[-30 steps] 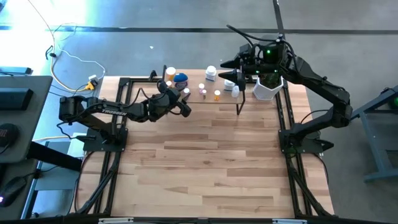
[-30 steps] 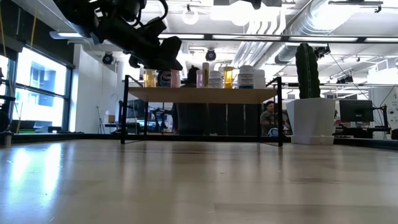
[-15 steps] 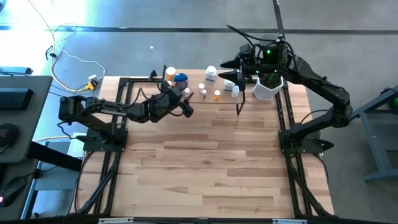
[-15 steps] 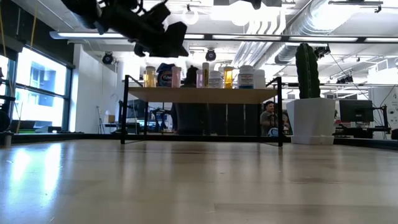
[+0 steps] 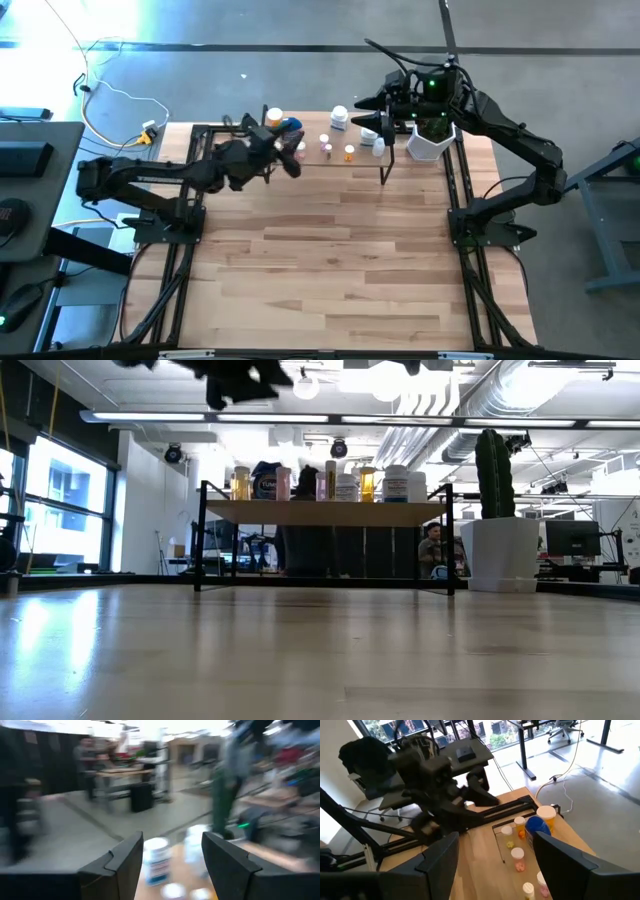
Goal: Pick and place medicine bottles onto shelf by color
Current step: Return to Home Position
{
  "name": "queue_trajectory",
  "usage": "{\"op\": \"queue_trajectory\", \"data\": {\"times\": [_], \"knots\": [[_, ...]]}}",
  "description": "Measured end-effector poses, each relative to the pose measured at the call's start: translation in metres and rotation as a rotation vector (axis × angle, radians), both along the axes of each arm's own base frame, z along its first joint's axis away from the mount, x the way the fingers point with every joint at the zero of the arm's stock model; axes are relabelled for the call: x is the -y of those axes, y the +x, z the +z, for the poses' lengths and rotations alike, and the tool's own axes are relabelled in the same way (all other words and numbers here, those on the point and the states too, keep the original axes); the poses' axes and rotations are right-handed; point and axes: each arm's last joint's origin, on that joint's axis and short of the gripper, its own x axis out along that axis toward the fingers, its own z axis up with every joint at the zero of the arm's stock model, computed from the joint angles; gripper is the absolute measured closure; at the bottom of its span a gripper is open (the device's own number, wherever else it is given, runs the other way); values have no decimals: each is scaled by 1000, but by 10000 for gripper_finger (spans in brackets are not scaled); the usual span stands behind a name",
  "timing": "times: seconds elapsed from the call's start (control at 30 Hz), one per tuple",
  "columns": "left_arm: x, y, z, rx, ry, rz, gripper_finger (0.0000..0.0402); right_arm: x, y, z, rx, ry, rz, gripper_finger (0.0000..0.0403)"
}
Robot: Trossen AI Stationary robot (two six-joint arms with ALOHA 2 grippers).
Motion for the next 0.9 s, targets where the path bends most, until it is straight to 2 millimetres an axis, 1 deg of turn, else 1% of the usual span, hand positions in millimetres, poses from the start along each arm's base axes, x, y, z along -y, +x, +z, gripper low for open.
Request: {"op": "queue_trajectory", "data": {"times": [0.13, 0.23, 0.3, 0.37, 0.47, 0.57, 0.67, 0.77, 0.9], "knots": [[15, -19, 22, 108, -48, -211, 211, 0, 0, 0, 4, 44, -12, 158], [28, -36, 34, 138, -89, -422, 213, 0, 0, 0, 8, 59, -15, 158], [36, -49, 42, 148, -101, -532, 213, -2, 1, 0, 9, 58, -7, 158], [43, -62, 47, 138, -99, -589, 213, -5, 3, 1, 12, 55, 6, 158], [53, -80, 50, 109, -75, -615, 213, -13, 7, 1, 18, 24, 45, 158], [62, -95, 39, 109, -76, -624, 213, -22, 11, 3, 31, 2, 80, 158], [69, -105, 17, 101, -112, -631, 213, -31, 16, 5, 51, -23, 75, 158], [74, -114, -6, 86, -135, -651, 213, -37, 19, 6, 53, -37, 37, 158], [79, -121, -38, 76, -199, -679, 213, -44, 22, 7, 68, 43, -58, 158]]}}
